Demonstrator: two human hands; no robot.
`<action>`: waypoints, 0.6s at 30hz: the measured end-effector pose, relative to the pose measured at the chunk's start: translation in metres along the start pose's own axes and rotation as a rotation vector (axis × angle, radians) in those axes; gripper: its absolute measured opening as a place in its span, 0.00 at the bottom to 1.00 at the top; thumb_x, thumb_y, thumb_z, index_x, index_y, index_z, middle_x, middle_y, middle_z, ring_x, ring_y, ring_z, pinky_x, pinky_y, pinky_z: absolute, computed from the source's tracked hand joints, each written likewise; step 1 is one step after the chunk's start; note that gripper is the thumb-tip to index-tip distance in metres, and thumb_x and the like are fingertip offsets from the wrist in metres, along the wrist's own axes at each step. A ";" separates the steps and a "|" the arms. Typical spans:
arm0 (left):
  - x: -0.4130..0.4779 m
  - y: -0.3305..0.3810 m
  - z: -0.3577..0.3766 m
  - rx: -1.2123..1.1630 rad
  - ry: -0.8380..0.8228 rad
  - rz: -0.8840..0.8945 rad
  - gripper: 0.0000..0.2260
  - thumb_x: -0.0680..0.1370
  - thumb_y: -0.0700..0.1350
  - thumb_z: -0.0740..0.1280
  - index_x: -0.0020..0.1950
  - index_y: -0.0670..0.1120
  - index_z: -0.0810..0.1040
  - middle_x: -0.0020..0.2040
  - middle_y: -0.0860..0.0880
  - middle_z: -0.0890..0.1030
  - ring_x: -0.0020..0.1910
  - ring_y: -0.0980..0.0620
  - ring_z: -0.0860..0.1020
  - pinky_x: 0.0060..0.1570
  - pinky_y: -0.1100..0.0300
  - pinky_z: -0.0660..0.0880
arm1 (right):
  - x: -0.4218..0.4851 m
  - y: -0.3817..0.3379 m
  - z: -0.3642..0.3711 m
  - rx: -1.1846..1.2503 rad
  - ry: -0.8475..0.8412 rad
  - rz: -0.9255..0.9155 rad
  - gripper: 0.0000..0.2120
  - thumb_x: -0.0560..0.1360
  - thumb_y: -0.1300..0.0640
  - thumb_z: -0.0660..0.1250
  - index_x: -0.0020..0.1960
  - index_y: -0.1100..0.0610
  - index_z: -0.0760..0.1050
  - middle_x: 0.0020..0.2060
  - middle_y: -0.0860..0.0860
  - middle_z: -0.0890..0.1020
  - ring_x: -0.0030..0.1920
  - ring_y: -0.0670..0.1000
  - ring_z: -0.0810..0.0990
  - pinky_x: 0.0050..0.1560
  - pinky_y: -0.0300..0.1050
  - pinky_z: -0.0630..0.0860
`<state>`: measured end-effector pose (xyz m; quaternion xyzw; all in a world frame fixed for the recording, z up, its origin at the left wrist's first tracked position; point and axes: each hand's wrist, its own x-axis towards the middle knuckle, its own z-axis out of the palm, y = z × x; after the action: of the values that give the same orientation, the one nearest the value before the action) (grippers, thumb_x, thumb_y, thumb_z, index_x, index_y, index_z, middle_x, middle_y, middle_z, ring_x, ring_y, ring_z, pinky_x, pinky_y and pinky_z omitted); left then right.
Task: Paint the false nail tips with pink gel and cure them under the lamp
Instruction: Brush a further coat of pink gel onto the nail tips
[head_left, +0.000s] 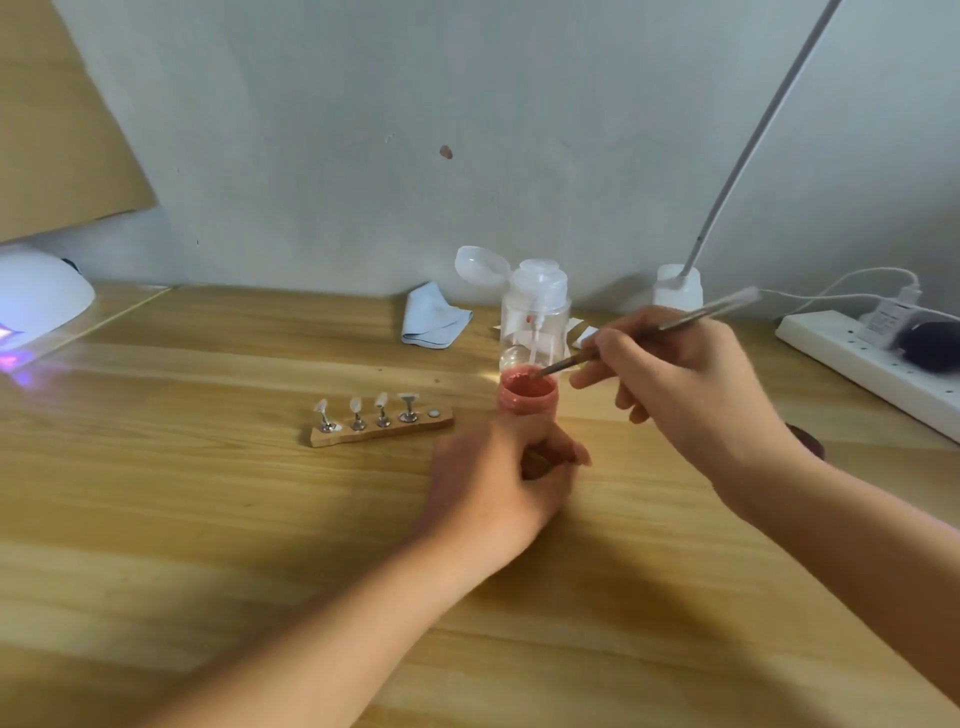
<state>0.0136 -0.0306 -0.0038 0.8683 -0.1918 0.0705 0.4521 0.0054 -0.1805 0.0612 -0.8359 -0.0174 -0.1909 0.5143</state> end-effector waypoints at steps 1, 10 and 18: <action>0.000 0.001 0.000 0.000 -0.003 -0.002 0.08 0.74 0.46 0.72 0.40 0.60 0.82 0.34 0.67 0.80 0.35 0.68 0.76 0.42 0.68 0.69 | 0.007 -0.001 0.003 -0.085 -0.024 0.009 0.10 0.77 0.54 0.64 0.40 0.53 0.82 0.34 0.46 0.86 0.31 0.45 0.76 0.37 0.50 0.77; 0.000 0.001 -0.001 -0.002 -0.010 -0.005 0.06 0.73 0.47 0.73 0.40 0.60 0.82 0.35 0.66 0.81 0.36 0.67 0.78 0.44 0.62 0.70 | 0.003 0.000 0.007 -0.054 0.013 -0.052 0.08 0.78 0.56 0.63 0.46 0.55 0.80 0.34 0.48 0.85 0.31 0.42 0.79 0.33 0.40 0.75; 0.000 0.000 -0.001 0.010 -0.011 -0.012 0.09 0.72 0.45 0.75 0.37 0.60 0.81 0.37 0.66 0.82 0.36 0.68 0.78 0.38 0.75 0.66 | -0.061 0.030 -0.019 0.446 0.060 0.130 0.08 0.78 0.65 0.61 0.40 0.58 0.70 0.28 0.53 0.78 0.29 0.50 0.72 0.27 0.38 0.71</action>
<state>0.0138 -0.0299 -0.0025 0.8720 -0.1888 0.0641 0.4471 -0.0504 -0.2009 0.0229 -0.6948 0.0099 -0.1736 0.6979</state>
